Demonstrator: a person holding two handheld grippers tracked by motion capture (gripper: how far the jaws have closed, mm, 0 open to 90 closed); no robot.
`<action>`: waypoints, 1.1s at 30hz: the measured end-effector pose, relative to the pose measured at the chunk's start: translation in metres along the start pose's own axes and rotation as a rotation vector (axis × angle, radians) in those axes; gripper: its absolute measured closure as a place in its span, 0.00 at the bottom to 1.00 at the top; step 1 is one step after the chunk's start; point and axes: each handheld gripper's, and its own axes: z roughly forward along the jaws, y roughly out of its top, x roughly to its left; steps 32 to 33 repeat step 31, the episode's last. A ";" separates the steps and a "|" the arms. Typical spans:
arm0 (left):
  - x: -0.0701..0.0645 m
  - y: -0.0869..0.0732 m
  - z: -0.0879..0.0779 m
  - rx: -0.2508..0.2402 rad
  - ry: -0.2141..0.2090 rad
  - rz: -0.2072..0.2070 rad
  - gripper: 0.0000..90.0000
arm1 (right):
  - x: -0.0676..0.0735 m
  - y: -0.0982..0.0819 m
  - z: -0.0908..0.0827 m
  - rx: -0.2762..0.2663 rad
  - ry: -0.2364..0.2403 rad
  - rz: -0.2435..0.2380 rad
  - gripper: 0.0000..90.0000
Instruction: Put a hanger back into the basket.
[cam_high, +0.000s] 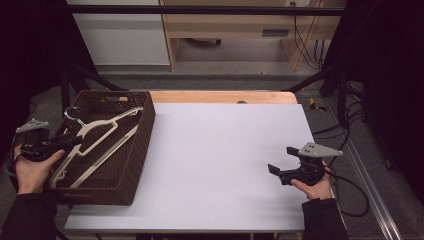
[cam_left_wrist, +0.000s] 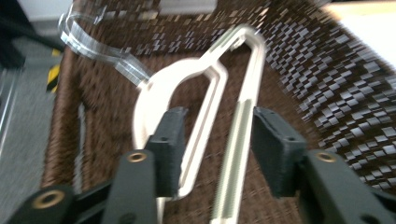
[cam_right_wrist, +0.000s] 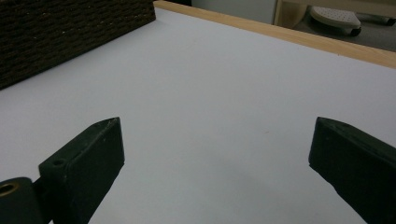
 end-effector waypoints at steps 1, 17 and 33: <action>-0.011 -0.001 -0.004 -0.051 -0.027 0.015 0.50 | 0.000 0.000 0.000 -0.003 0.000 0.001 0.04; -0.108 -0.010 0.000 -0.207 -0.255 0.087 0.16 | 0.000 0.000 -0.004 -0.031 -0.006 0.002 0.04; -0.142 -0.020 0.008 -0.171 -0.279 0.153 0.10 | -0.002 0.000 -0.011 -0.063 -0.014 0.012 0.03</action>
